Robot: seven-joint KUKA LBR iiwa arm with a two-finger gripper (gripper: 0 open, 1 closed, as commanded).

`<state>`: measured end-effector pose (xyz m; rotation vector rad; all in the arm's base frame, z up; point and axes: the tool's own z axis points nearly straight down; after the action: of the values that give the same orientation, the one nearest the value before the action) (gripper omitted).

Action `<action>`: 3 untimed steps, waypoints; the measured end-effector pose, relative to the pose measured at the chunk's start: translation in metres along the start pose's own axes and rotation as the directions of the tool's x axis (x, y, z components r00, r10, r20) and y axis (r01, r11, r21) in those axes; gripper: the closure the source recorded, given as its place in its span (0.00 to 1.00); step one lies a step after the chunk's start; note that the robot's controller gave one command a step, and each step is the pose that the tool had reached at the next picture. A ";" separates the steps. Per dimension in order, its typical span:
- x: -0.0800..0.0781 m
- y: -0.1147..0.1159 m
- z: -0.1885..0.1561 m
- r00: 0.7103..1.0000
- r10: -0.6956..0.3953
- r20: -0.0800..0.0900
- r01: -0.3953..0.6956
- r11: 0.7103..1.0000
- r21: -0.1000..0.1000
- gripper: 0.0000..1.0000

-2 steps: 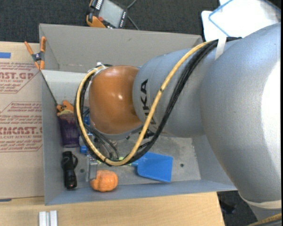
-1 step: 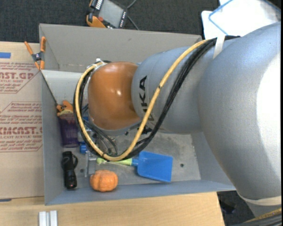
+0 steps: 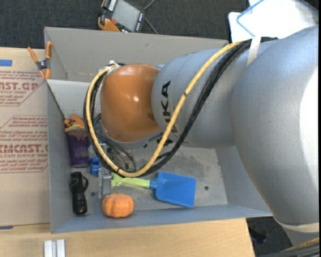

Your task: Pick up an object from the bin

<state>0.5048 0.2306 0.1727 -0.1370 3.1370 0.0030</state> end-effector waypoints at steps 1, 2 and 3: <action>-0.005 -0.019 -0.047 0.961 -0.278 0.004 0.278 0.961 -0.001 0.00; 0.012 -0.038 0.023 1.000 -0.007 0.000 0.007 1.000 -0.002 0.00; 0.019 -0.025 0.015 0.974 -0.225 0.018 0.225 0.974 -0.004 0.00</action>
Offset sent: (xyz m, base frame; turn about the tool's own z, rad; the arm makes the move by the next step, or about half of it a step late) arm -0.0064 -0.0388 -0.0183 -0.0074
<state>0.4880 0.2037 0.1573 -0.4884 3.0845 0.0128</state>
